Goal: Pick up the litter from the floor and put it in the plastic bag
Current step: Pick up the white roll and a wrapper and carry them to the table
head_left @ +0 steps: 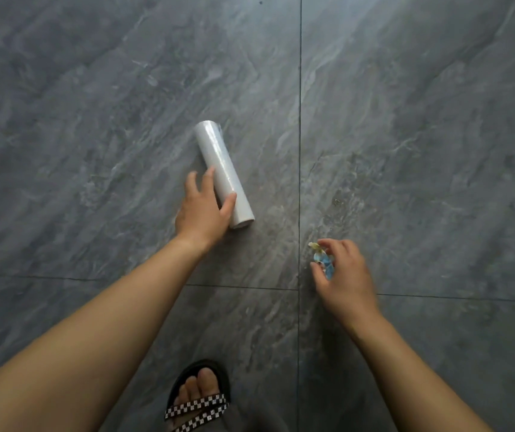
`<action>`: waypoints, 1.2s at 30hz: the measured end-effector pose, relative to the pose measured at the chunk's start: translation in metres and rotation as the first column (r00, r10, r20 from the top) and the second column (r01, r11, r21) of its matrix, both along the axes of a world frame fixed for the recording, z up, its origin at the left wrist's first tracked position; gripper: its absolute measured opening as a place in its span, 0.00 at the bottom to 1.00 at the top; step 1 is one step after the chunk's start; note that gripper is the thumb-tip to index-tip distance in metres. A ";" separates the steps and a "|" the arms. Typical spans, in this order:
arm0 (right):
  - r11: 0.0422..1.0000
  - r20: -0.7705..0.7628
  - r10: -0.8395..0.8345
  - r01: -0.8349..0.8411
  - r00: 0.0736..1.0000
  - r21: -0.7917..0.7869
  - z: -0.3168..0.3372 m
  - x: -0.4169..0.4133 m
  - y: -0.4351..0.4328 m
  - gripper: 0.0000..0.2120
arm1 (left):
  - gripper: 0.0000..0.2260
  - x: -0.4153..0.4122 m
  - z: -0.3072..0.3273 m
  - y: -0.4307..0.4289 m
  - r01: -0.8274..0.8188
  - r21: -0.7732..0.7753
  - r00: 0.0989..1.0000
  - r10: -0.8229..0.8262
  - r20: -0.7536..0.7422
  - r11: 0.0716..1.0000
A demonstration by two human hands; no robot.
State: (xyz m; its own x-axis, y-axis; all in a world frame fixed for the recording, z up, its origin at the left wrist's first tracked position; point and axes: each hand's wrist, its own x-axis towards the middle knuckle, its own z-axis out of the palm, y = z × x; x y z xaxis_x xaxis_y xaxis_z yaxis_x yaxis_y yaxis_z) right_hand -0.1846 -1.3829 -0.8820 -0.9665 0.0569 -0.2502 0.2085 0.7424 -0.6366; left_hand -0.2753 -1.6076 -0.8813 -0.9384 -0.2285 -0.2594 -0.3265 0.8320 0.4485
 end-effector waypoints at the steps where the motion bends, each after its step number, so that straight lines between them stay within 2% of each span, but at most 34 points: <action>1: 1.000 -0.001 -0.003 0.003 1.000 -0.001 -0.001 0.001 0.000 0.16 | 0.29 0.000 -0.005 0.001 -0.005 0.083 0.999 0.002 0.037 0.997; 3: 1.000 0.006 -0.005 0.005 1.000 0.000 -0.002 0.004 0.002 0.16 | 0.30 0.004 -0.009 0.005 -0.011 0.188 0.997 -0.002 0.072 0.982; 5: 1.000 0.027 -0.010 0.010 1.000 0.003 -0.003 0.008 0.006 0.16 | 0.30 0.011 -0.007 0.010 0.042 0.205 0.995 -0.059 0.078 0.978; 10: 0.995 0.043 -0.064 0.060 0.997 0.075 -0.004 0.030 0.029 0.16 | 0.33 0.062 0.002 0.027 0.360 0.244 0.908 -0.398 0.128 0.900; 14: 0.989 0.083 -0.046 0.034 0.996 0.145 -0.010 0.060 0.051 0.17 | 0.33 0.106 0.005 0.041 0.497 0.189 0.826 -0.528 0.197 0.847; 19: 0.976 0.070 -0.059 0.042 0.996 0.214 -0.013 0.082 0.067 0.20 | 0.31 0.099 0.000 0.064 0.586 0.125 0.796 -0.598 0.098 0.801; 24: 0.975 0.091 -0.120 0.100 0.989 0.198 -0.010 0.094 0.068 0.17 | 0.30 0.092 -0.004 0.085 0.590 0.105 0.794 -0.599 0.107 0.800; 30: 0.990 0.093 -0.127 0.120 0.988 0.069 0.002 0.096 0.066 0.15 | 0.30 0.105 0.004 0.091 0.496 0.134 0.859 -0.507 0.066 0.858; 33: 0.990 0.043 -0.139 0.139 0.989 0.007 0.034 0.085 0.066 0.14 | 0.30 0.105 0.040 0.080 0.499 0.095 0.859 -0.506 0.072 0.861; 36: 0.983 -0.020 -0.177 0.175 0.984 -0.050 0.102 0.062 0.069 0.14 | 0.29 0.097 0.115 0.067 0.428 0.085 0.898 -0.434 0.072 0.900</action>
